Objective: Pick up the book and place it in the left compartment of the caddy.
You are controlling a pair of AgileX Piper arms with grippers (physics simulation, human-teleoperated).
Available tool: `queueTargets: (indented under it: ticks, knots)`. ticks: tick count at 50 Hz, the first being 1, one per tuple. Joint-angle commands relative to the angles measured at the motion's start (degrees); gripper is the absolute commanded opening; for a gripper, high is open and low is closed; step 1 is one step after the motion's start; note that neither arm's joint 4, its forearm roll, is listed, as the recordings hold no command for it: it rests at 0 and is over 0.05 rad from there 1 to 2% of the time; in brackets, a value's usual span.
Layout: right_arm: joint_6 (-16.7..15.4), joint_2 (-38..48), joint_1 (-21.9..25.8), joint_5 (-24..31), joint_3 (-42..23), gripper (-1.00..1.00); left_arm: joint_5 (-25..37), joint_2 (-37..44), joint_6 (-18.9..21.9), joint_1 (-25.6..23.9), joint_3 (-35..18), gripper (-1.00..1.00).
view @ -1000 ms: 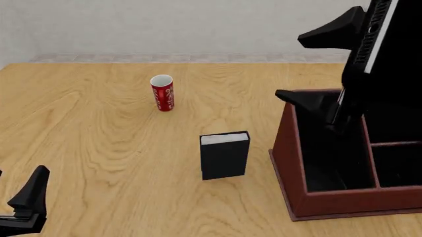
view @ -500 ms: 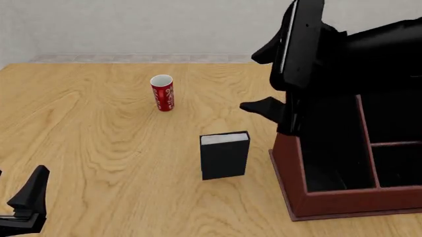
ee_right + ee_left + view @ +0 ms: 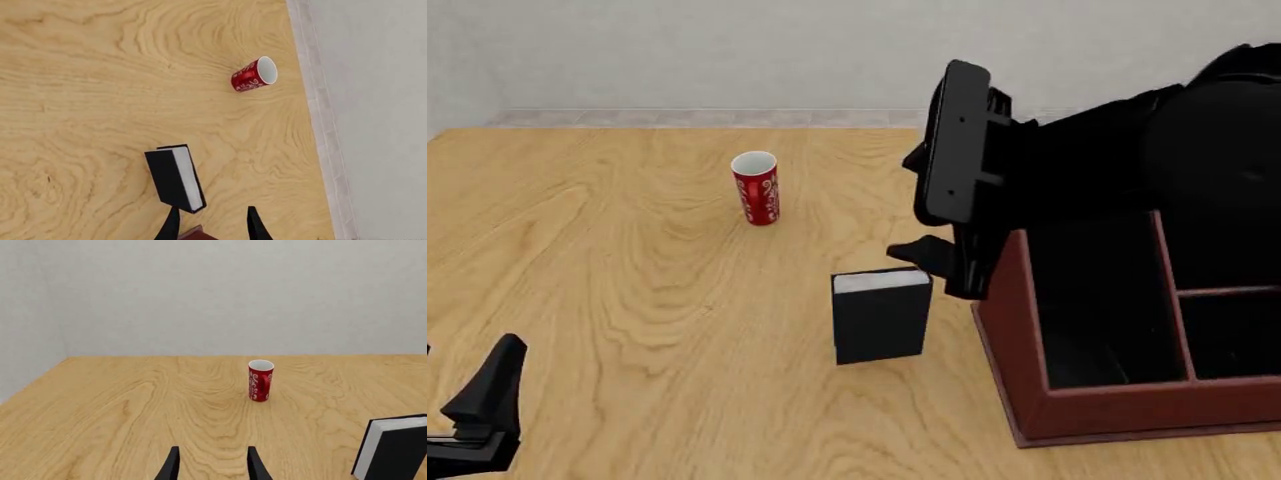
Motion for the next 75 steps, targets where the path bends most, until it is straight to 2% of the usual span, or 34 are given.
queueTargets:
  ticks: [1, 7, 19, 39, 75]
  knots:
    - [-0.2, 1.4, -0.8, -2.3, 2.0, 1.00, 0.4, -0.4, 0.0, 0.0, 0.0, 1.00]
    - [-0.4, 1.9, -1.2, -3.2, 2.9, 1.00, 0.4, -0.5, 0.0, 0.0, 0.1, 1.00]
    - [1.4, 4.3, -0.6, -5.8, 4.3, 1.00, 0.3, -0.5, 0.0, -0.1, 0.2, 1.00]
    - [0.8, 7.7, -2.2, -8.2, 5.3, 1.00, 0.3, -0.6, 0.0, -0.1, 0.3, 1.00]
    - [2.5, 12.7, -2.3, -12.0, 6.3, 1.00, 0.3, -0.6, 0.0, -0.1, 0.3, 1.00]
